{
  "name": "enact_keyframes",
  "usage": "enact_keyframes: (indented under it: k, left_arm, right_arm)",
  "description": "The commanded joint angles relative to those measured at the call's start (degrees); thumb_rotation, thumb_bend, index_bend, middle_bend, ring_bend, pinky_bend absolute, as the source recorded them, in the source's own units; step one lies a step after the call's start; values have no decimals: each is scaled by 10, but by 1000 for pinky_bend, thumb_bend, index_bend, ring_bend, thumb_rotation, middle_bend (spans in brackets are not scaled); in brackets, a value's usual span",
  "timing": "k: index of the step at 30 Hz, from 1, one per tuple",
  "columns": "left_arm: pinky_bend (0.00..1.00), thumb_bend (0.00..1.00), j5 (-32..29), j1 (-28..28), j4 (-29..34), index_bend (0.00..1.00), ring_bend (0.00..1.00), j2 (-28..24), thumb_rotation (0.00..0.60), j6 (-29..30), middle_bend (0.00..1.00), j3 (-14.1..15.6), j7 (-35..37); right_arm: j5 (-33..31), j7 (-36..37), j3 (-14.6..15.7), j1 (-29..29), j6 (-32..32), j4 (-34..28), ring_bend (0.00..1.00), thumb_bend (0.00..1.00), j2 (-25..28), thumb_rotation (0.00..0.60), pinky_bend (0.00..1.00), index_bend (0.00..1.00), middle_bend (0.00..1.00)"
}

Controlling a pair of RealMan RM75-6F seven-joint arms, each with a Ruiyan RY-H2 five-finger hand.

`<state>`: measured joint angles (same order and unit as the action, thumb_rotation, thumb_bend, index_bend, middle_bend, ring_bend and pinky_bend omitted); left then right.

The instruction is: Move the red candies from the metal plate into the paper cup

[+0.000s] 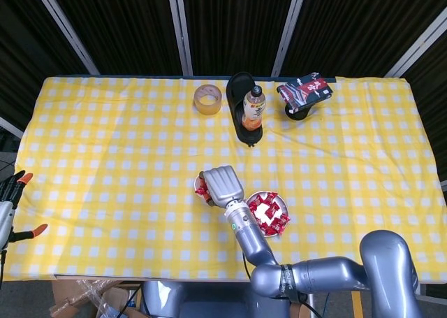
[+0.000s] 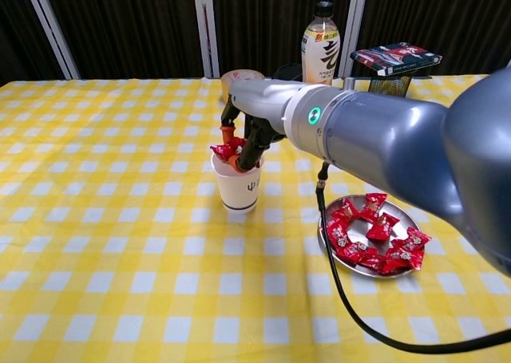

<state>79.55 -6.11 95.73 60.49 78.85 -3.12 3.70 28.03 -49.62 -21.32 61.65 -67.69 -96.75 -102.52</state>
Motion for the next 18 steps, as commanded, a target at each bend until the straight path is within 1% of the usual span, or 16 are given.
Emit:
enact_keyframes:
  k: [1,7,18]
  left_arm:
    - [0,46,0,0,0,0,0,0,600,0,0,0,1]
    - [0,46,-1,0,0,0,0,-1,600,-1,0,1,1]
    - [0,46,-1,0,3,0,0,-2,600,-2,0,2,0]
  right_arm:
    - [-4,6,0,6,5,15,915,586,-10,600,952,595,886]
    - [-5,12,-1,14,11,36,915,587,-17,600,953,594,886]
    - [-11,16,3,17,15,48,915,586,-16,600,952,588,886]
